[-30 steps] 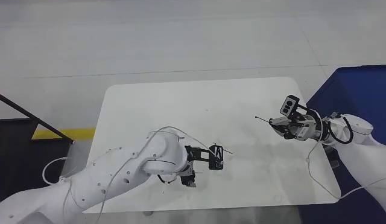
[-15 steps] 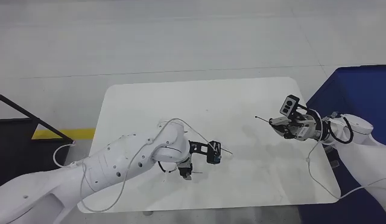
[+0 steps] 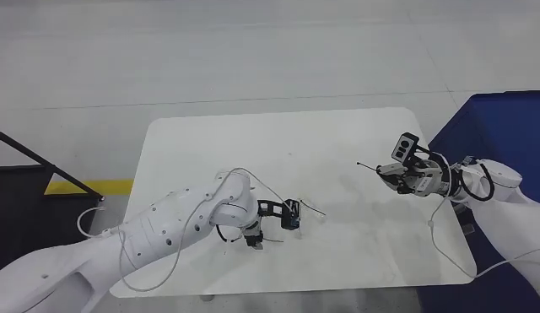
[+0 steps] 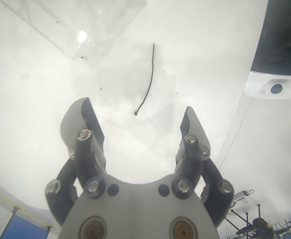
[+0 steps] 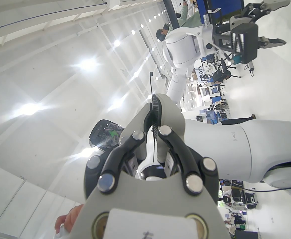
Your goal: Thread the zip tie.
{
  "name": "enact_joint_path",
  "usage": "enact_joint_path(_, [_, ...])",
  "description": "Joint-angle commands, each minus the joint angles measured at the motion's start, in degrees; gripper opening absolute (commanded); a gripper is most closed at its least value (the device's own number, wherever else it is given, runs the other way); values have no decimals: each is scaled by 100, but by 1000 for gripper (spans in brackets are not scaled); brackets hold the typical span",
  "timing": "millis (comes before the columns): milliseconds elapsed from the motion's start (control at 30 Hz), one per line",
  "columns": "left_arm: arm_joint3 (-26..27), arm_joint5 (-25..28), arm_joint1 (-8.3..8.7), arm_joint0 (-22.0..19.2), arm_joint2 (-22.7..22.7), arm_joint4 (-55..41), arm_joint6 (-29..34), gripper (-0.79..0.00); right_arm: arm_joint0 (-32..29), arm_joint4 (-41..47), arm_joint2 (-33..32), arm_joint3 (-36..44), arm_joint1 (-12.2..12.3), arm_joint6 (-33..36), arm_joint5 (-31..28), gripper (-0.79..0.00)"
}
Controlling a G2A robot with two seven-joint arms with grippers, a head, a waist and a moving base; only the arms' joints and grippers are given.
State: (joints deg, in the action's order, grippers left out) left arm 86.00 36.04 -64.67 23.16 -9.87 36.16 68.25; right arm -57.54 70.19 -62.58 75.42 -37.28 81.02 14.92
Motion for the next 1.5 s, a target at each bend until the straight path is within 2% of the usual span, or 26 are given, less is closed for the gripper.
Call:
enact_joint_path(0, [-84,40,-25,17,13,-8,-41,-292,0,0,0,0,0,0,0,-785])
enact_joint_path(33, [-107,63,-34,22,13,-5,-64,-277,0,0,0,0,0,0,0,-785])
enact_joint_path(100, [-126,158,-41,23,13,-54,-159,-314,0,0,0,0,0,0,0,-785])
enact_joint_path(233, [70,238,23,-34,-147,-333,-328,-332,0,0,0,0,0,0,0,-785])
enact_joint_path(333, [300,-420,141,46,-449,-575,-403,-292,0,0,0,0,0,0,0,-785])
enact_joint_path(400, [550,-1173,252,179,-724,-759,-474,-332,0,0,0,0,0,0,0,-785])
enact_joint_path(433, [691,-1537,313,280,-836,-870,-428,-289,0,0,0,0,0,0,0,-785])
enact_joint_path(533, [1194,-2327,492,536,-1126,-919,-230,-265,0,0,0,0,0,0,0,-785])
enact_joint_path(567, [1346,-2593,545,619,-1188,-842,-104,-203,0,0,0,0,0,0,0,-785])
enact_joint_path(633, [1601,-2860,632,805,-1316,-1000,84,0,0,0,0,0,0,0,0,-785])
enact_joint_path(700, [1827,-2879,696,845,-1424,-848,191,0,0,0,0,0,0,0,0,-785])
enact_joint_path(933, [1818,-2901,696,911,-1436,-940,108,0,0,0,0,0,0,0,0,-785])
enact_joint_path(1000, [1932,-3002,723,1089,-1680,-1576,-177,0,0,0,0,0,0,0,0,-785])
enact_joint_path(1100, [2212,-3722,835,1429,-2198,-2474,-398,0,0,0,0,0,0,0,0,-785])
enact_joint_path(1167, [2414,-3990,938,1819,-2661,-3028,-985,0,0,0,0,0,0,0,0,-785])
enact_joint_path(1200, [2480,-4301,1004,2010,-2812,-3109,-967,0,0,0,0,0,0,0,0,-785])
enact_joint_path(1267, [2817,-4367,1113,2262,-3094,-3116,-938,0,0,0,0,0,0,0,0,-785])
enact_joint_path(1300, [2897,-4440,1155,2406,-3175,-3177,-859,0,0,0,0,0,0,0,0,-785])
enact_joint_path(1467, [2897,-4440,1155,2406,-3175,-3177,-859,0,0,0,0,0,0,0,0,-785])
